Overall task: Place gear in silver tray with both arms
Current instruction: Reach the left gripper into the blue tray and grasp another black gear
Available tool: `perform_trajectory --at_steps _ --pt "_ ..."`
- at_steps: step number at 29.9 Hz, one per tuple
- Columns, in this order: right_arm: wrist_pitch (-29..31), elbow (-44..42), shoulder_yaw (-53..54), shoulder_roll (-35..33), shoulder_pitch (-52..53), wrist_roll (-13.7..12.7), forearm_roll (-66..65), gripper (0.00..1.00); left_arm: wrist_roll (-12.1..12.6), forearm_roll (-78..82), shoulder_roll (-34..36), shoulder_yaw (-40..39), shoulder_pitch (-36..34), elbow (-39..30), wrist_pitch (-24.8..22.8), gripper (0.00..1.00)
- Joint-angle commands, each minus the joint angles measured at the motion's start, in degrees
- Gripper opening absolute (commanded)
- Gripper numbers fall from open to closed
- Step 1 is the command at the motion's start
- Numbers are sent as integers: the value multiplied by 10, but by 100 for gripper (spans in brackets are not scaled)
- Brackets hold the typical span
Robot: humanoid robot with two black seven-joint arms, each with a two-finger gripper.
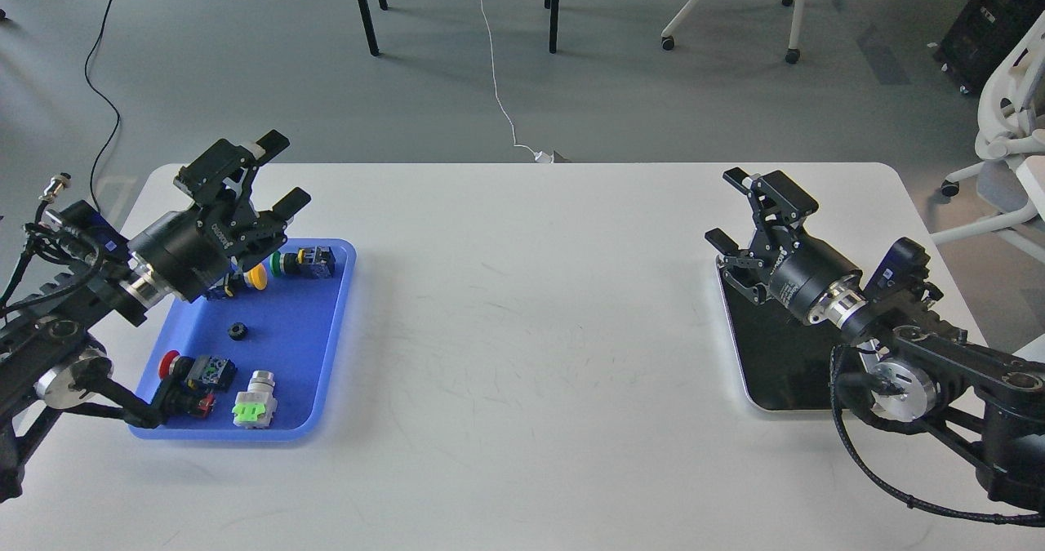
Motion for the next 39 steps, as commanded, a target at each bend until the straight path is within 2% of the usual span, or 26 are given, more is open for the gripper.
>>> perform_trajectory --at_steps 1,4,7,10,16,25,34,39 --pt "2 4 12 5 -21 0 1 97 0 204 34 18 -3 -10 0 98" --pt "2 5 11 5 -23 0 0 97 0 378 70 56 -16 -9 11 98" --pt "2 6 10 5 -22 0 0 97 0 537 95 91 -36 4 90 98" --pt "2 6 8 5 -22 0 -1 97 0 617 98 152 -67 23 136 98" --pt "2 6 7 5 -21 0 -5 97 0 617 99 231 -112 47 145 97" --pt "3 13 7 0 -15 0 -7 97 0 617 95 278 -127 95 145 94" --pt "2 12 8 -2 -14 0 -7 97 0 617 78 291 -141 122 143 72" --pt "3 12 8 -2 -14 0 -7 97 0 617 68 310 -154 133 142 70"
